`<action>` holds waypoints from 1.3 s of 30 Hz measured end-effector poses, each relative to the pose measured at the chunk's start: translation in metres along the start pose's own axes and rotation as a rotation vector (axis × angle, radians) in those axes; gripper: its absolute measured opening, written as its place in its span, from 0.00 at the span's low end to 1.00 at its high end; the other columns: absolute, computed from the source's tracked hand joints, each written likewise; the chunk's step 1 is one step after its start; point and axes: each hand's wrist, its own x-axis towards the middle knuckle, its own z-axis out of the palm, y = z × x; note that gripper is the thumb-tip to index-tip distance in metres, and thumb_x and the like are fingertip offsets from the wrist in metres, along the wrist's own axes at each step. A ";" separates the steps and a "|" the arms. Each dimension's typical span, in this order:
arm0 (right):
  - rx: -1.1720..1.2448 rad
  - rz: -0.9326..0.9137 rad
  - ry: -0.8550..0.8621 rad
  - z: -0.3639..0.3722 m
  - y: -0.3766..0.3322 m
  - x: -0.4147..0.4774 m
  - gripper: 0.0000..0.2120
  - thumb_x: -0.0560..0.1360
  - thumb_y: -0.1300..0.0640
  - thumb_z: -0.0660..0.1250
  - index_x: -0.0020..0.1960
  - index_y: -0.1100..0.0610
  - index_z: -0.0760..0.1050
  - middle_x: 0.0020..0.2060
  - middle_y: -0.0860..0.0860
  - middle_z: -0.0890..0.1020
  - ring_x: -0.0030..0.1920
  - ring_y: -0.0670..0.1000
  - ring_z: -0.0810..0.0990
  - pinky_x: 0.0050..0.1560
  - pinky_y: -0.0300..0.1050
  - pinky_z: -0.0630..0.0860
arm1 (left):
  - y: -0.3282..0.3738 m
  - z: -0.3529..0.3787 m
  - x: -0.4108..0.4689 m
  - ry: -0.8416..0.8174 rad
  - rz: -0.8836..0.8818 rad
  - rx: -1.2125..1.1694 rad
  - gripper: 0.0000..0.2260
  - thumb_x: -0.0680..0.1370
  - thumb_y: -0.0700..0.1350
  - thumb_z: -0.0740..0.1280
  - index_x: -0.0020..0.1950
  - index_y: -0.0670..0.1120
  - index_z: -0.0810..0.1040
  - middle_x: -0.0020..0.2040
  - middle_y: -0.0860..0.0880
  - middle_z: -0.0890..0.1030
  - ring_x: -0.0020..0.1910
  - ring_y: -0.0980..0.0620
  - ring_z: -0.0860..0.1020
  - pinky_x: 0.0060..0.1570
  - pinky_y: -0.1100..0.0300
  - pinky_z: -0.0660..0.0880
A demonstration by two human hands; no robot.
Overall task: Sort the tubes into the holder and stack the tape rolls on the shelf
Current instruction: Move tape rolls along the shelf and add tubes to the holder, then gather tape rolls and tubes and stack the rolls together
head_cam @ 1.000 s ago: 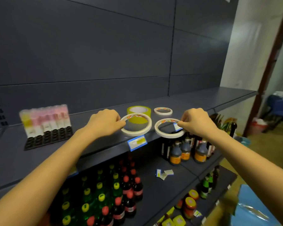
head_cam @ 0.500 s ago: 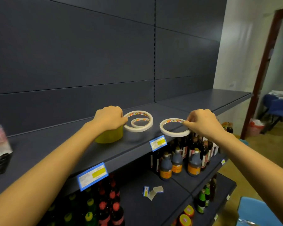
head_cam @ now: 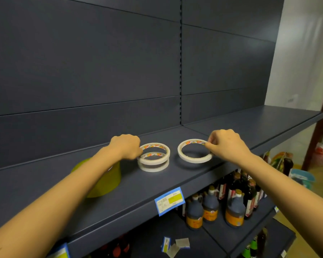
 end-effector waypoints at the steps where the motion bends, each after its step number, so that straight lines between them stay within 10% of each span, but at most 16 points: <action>1: 0.002 -0.013 -0.008 0.003 0.003 0.007 0.08 0.75 0.49 0.66 0.42 0.54 0.76 0.38 0.51 0.79 0.41 0.53 0.76 0.39 0.44 0.70 | 0.001 0.001 0.003 -0.009 -0.016 0.014 0.14 0.79 0.52 0.59 0.38 0.45 0.72 0.31 0.50 0.71 0.33 0.53 0.70 0.38 0.58 0.67; 8: -0.020 -0.152 -0.095 0.025 0.012 0.058 0.07 0.75 0.48 0.65 0.43 0.51 0.75 0.41 0.50 0.78 0.42 0.53 0.74 0.41 0.44 0.68 | 0.016 0.011 0.005 -0.133 -0.160 0.151 0.14 0.78 0.56 0.60 0.45 0.46 0.75 0.53 0.45 0.80 0.51 0.45 0.77 0.45 0.56 0.67; 19: -0.148 -0.509 -0.096 0.052 0.010 0.083 0.18 0.79 0.45 0.58 0.61 0.54 0.72 0.59 0.52 0.74 0.57 0.55 0.75 0.47 0.47 0.72 | 0.024 0.000 -0.046 0.389 -0.466 0.178 0.13 0.79 0.53 0.56 0.52 0.46 0.75 0.53 0.47 0.80 0.54 0.45 0.77 0.42 0.57 0.68; 39: 0.354 -1.511 -0.345 0.051 -0.266 -0.134 0.18 0.79 0.48 0.59 0.67 0.51 0.68 0.64 0.48 0.74 0.63 0.52 0.72 0.57 0.49 0.72 | -0.037 -0.001 -0.389 0.355 -1.134 0.414 0.14 0.77 0.54 0.59 0.54 0.46 0.74 0.53 0.48 0.80 0.54 0.47 0.77 0.46 0.55 0.70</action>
